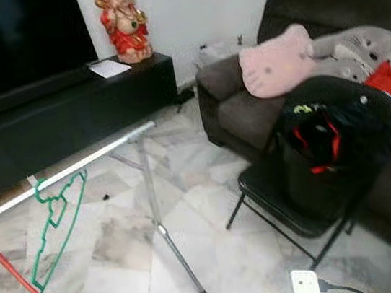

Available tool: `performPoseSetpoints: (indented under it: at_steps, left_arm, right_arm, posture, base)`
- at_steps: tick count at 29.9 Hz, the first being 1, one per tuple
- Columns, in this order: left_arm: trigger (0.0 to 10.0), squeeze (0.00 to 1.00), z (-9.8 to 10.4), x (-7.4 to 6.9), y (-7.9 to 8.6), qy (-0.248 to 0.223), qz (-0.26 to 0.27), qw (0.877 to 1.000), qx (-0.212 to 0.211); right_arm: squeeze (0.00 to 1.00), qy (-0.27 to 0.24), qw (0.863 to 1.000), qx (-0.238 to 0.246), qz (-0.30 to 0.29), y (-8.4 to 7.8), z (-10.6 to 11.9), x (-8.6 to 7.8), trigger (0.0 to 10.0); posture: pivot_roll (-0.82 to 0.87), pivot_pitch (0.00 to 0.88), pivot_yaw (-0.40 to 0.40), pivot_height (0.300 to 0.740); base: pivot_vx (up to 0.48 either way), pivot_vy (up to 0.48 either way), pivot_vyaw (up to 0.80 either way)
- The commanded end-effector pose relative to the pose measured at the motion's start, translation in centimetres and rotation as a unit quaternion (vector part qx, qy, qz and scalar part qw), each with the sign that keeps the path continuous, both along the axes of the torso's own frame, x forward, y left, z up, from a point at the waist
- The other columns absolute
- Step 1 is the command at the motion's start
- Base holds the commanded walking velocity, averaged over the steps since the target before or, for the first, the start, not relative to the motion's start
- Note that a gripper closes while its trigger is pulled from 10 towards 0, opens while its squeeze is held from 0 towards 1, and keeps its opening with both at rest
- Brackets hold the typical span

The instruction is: Hang hanger

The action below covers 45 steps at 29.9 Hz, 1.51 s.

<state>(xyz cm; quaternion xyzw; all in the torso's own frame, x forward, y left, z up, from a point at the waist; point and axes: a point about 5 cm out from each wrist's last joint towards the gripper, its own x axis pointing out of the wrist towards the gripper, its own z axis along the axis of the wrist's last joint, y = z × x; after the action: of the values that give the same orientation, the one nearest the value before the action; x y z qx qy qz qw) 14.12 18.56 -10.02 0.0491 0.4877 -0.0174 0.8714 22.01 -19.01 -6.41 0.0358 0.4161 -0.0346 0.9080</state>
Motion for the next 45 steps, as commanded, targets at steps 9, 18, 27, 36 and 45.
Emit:
performPoseSetpoints:
  at_steps: [9, 18, 27, 36, 45]
  left_arm:
    - [10.0, 0.0, -0.21, -0.48, -0.08, 0.012, 0.002, 1.0, -0.002]
    - [10.0, 0.0, -0.2, -0.43, -0.14, 0.011, 0.001, 1.0, -0.003]
    - [10.0, 0.0, -0.16, -0.25, -0.25, 0.01, 0.0, 1.0, -0.003]
    - [10.0, 0.0, -0.23, -0.54, -0.08, 0.014, -0.002, 1.0, -0.001]
    - [10.0, 0.0, -0.3, -0.8, 0.0, 0.016, -0.006, 1.0, -0.001]
  right_arm:
    - [0.0, 0.007, 1.0, -0.001, -0.002, -0.04, -0.21, -0.34, 10.0]
    - [0.0, 0.005, 1.0, -0.003, -0.005, -0.09, -0.17, -0.29, 10.0]
    - [0.0, 0.007, 1.0, -0.004, -0.003, -0.17, -0.13, -0.21, 10.0]
    - [0.0, 0.005, 1.0, -0.002, -0.007, -0.04, -0.23, -0.39, 10.0]
    - [0.0, 0.005, 1.0, -0.004, -0.013, -0.06, -0.35, -0.62, 10.0]
  posture:
    - [0.03, 0.003, 0.016, 0.74]
    - [0.02, 0.0, 0.014, 0.74]
    - [0.02, 0.0, 0.012, 0.74]
    - [0.02, 0.002, 0.021, 0.74]
    - [0.01, 0.015, 0.027, 0.74]
  base:
    - [0.306, 0.0, -0.5]
    - [0.307, 0.0, -0.25]
    - [0.296, 0.0, -0.47]
    - [0.028, 0.0, -0.54]
    - [0.0, 0.0, 0.0]
